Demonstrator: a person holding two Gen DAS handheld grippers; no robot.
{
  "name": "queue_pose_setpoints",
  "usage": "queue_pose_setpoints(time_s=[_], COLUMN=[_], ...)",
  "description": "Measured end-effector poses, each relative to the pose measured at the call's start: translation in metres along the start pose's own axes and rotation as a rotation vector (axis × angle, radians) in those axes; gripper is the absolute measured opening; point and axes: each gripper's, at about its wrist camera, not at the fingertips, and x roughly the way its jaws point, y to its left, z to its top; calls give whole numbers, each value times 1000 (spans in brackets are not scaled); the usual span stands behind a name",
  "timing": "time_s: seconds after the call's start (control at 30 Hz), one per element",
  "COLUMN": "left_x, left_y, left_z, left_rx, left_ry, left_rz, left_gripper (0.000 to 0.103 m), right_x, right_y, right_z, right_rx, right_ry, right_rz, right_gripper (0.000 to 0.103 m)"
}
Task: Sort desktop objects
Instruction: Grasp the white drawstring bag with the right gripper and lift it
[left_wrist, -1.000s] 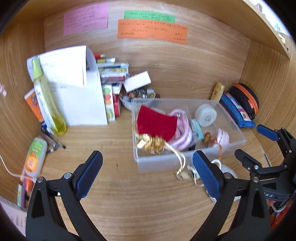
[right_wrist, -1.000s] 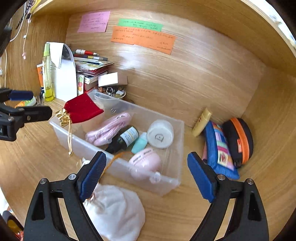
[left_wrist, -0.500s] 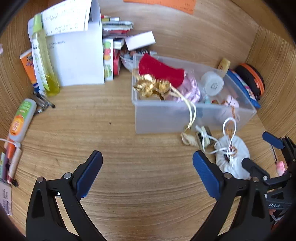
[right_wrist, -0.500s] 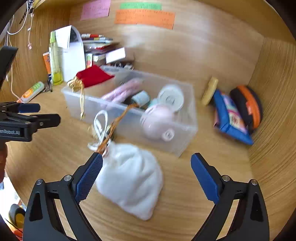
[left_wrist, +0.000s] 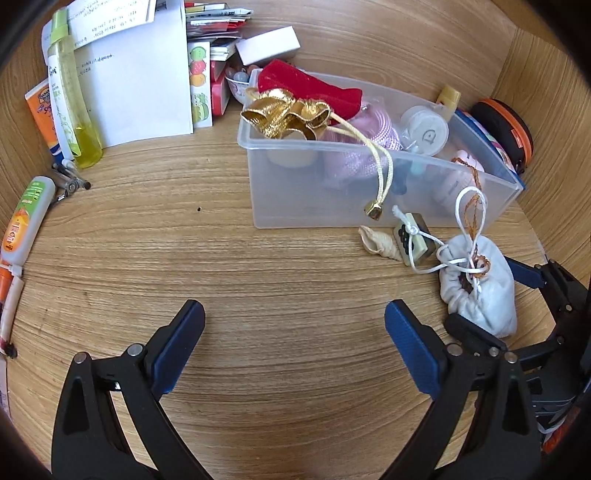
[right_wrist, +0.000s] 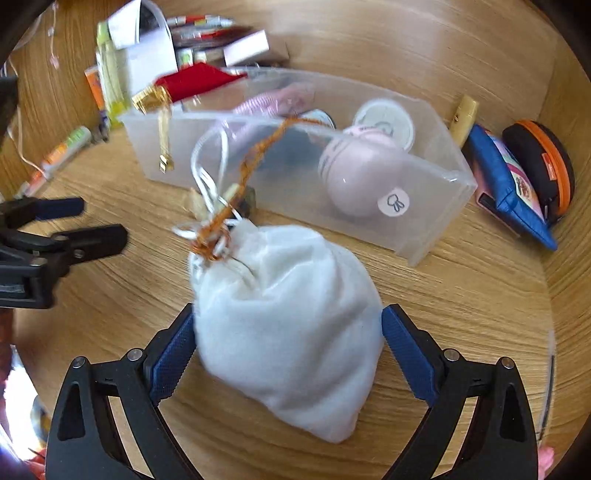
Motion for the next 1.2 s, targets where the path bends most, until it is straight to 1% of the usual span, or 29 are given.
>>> queue_pose_setpoints(time_s=[0.13, 0.23, 0.27, 0.3, 0.37, 0.43, 0.57, 0.8, 0.9, 0.97, 1.03, 1.07, 1.13, 1.2], left_x=[3, 6, 6, 7, 8, 9, 10, 15, 17, 19, 21, 24, 30, 32], left_y=[0, -2, -3, -3, -5, -8, -19, -39, -47, -50, -52, -54, -57, -59], left_z=[1, 1, 0, 1, 2, 3, 5, 12, 15, 19, 22, 23, 25, 26], left_rx=[-10, -8, -3, 0, 5, 10, 53, 127, 149, 152, 158, 161, 170, 173], left_ry=[8, 15, 13, 14, 16, 16, 2, -29, -44, -48, -40, -32, -17, -18], left_rz=[-6, -7, -1, 0, -1, -8, 1, 32, 57, 63, 58, 57, 62, 60], left_gripper=[99, 99, 99, 99, 99, 99, 99, 99, 99, 95, 80, 77, 67, 66], right_x=[0, -3, -4, -5, -7, -11, -18, -33, -38, -42, -44, -44, -45, -45], right_y=[0, -4, -5, -7, -12, -23, -38, -62, -67, -70, -72, -72, -72, -71], right_z=[-1, -3, -3, -4, -5, -7, -9, -11, -9, -6, -3, -1, 2, 5], right_rx=[-10, -15, -16, -18, -7, 27, 85, 141, 150, 152, 151, 150, 148, 143], right_ry=[-12, -28, -32, -35, -39, -44, -56, -86, -104, -113, -125, -129, -138, -143], right_rz=[5, 19, 23, 26, 43, 83, 142, 158, 172, 181, 189, 193, 201, 209], right_gripper=[96, 87, 81, 78, 67, 63, 60, 59, 58, 57, 57, 57, 57, 57])
